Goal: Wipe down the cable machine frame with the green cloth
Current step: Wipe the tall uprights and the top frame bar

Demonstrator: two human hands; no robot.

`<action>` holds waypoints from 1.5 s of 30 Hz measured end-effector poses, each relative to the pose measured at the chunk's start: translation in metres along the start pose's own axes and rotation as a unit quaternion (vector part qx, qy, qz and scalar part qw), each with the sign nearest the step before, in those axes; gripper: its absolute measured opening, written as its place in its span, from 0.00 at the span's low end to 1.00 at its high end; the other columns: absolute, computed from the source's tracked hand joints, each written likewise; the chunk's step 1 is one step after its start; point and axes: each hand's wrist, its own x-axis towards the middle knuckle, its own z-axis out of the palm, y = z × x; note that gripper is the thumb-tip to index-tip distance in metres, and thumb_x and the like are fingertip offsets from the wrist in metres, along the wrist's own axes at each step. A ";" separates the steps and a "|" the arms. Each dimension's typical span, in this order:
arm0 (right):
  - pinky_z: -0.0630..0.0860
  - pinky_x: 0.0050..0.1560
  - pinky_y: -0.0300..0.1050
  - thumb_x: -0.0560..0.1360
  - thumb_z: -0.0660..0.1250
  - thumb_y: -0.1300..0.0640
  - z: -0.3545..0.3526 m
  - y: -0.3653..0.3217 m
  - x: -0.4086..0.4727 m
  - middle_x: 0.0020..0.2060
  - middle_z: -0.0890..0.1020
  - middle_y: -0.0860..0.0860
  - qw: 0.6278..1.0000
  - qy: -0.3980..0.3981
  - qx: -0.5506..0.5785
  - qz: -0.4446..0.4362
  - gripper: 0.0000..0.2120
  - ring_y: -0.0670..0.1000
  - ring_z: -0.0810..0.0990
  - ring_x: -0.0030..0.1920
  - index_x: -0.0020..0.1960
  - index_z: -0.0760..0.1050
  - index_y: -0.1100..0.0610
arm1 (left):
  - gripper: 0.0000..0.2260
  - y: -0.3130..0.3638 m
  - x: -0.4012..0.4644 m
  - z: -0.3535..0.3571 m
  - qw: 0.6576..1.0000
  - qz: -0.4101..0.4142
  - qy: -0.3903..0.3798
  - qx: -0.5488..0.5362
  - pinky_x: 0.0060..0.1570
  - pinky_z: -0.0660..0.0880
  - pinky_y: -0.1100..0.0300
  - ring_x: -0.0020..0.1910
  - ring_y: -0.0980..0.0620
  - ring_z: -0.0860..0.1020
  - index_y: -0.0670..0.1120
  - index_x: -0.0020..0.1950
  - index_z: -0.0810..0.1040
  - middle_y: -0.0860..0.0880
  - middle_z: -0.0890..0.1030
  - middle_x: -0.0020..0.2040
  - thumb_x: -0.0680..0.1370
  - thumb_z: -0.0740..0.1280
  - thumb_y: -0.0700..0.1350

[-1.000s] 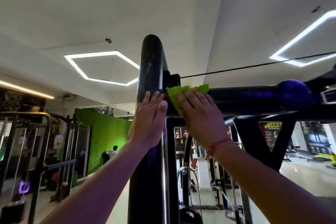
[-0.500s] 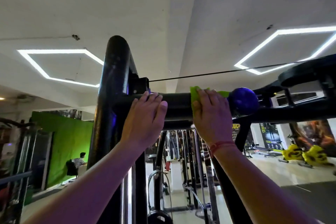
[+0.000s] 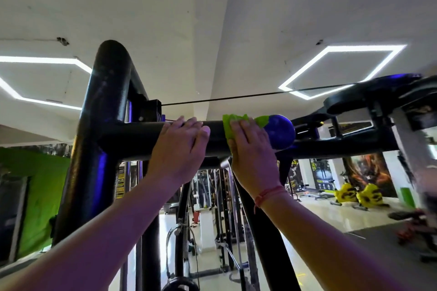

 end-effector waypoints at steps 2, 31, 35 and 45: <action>0.72 0.71 0.55 0.82 0.64 0.56 -0.014 0.023 0.004 0.69 0.76 0.55 0.999 -0.006 -0.010 -0.050 0.20 0.56 0.72 0.72 0.73 0.71 0.56 | 0.32 0.008 0.002 0.002 1.000 0.010 -0.010 0.001 0.75 0.60 0.43 0.77 0.47 0.66 0.46 0.70 0.77 0.47 0.75 0.73 0.82 0.42 0.60; 0.76 0.68 0.57 0.79 0.68 0.62 -0.024 0.074 -0.023 0.71 0.75 0.52 0.992 0.080 0.072 0.070 0.20 0.55 0.71 0.74 0.71 0.75 0.54 | 0.26 0.036 0.013 0.025 0.996 0.078 -0.044 0.021 0.78 0.54 0.50 0.78 0.54 0.62 0.50 0.75 0.71 0.54 0.70 0.76 0.83 0.48 0.59; 0.75 0.69 0.55 0.75 0.74 0.65 -0.015 0.066 -0.022 0.70 0.76 0.51 0.989 0.005 0.058 -0.135 0.25 0.54 0.71 0.74 0.70 0.76 0.53 | 0.26 0.033 0.009 0.021 0.996 0.074 -0.031 0.029 0.78 0.55 0.48 0.77 0.54 0.64 0.50 0.74 0.73 0.54 0.72 0.75 0.82 0.48 0.58; 0.77 0.66 0.58 0.72 0.76 0.65 -0.010 0.056 -0.001 0.63 0.82 0.51 0.991 0.040 0.099 -0.085 0.22 0.55 0.78 0.68 0.65 0.81 0.54 | 0.26 0.022 0.012 0.013 0.995 0.077 -0.036 0.043 0.76 0.58 0.45 0.74 0.51 0.68 0.49 0.72 0.76 0.54 0.75 0.73 0.81 0.51 0.58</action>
